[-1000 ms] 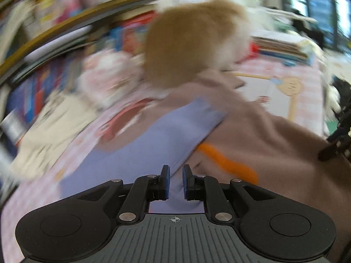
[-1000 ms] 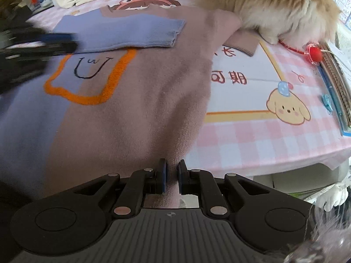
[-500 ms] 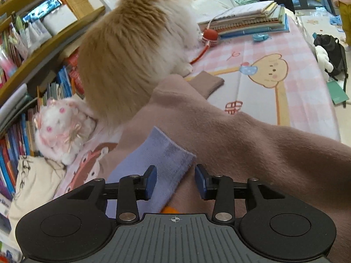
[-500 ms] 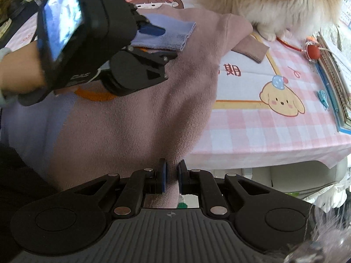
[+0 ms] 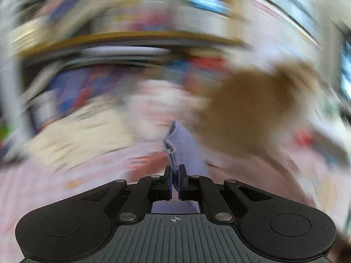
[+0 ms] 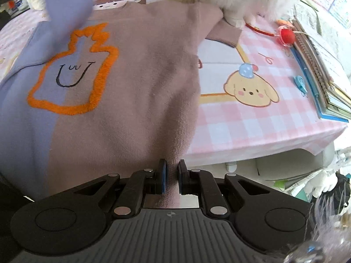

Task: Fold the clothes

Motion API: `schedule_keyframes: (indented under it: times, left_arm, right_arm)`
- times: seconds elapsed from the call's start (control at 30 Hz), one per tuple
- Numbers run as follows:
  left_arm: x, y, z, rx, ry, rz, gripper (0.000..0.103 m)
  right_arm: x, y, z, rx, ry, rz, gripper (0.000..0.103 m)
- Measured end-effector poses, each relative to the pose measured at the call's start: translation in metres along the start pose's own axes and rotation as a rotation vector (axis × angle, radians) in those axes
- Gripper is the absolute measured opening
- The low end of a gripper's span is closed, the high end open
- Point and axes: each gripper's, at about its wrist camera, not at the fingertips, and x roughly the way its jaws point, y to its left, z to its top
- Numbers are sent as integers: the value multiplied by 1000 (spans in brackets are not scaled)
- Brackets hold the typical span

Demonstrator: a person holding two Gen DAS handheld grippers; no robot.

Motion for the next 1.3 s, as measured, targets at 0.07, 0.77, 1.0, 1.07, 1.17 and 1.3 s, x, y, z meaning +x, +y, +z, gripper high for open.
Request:
schedule_keyframes:
  times: [0.07, 0.77, 1.0, 1.07, 1.17, 1.3]
  left_arm:
    - [-22, 54, 1, -82, -3, 127, 4]
    - [-30, 234, 86, -181, -131, 503, 4]
    - [-22, 250, 97, -189, -81, 526, 4]
    - [-20, 255, 84, -186, 7, 585, 8]
    - [-22, 254, 69, -130, 95, 688, 37]
    - [-47, 229, 42, -102, 62, 630, 61]
  right_arm:
    - [4, 0, -1, 0, -2, 10, 10]
    - [42, 72, 75, -18, -184, 67, 11]
    - [50, 66, 92, 13, -241, 20, 11]
    - [49, 63, 92, 19, -237, 26, 11]
    - [45, 58, 87, 22, -229, 67, 12]
    - [43, 57, 83, 39, -226, 99, 13]
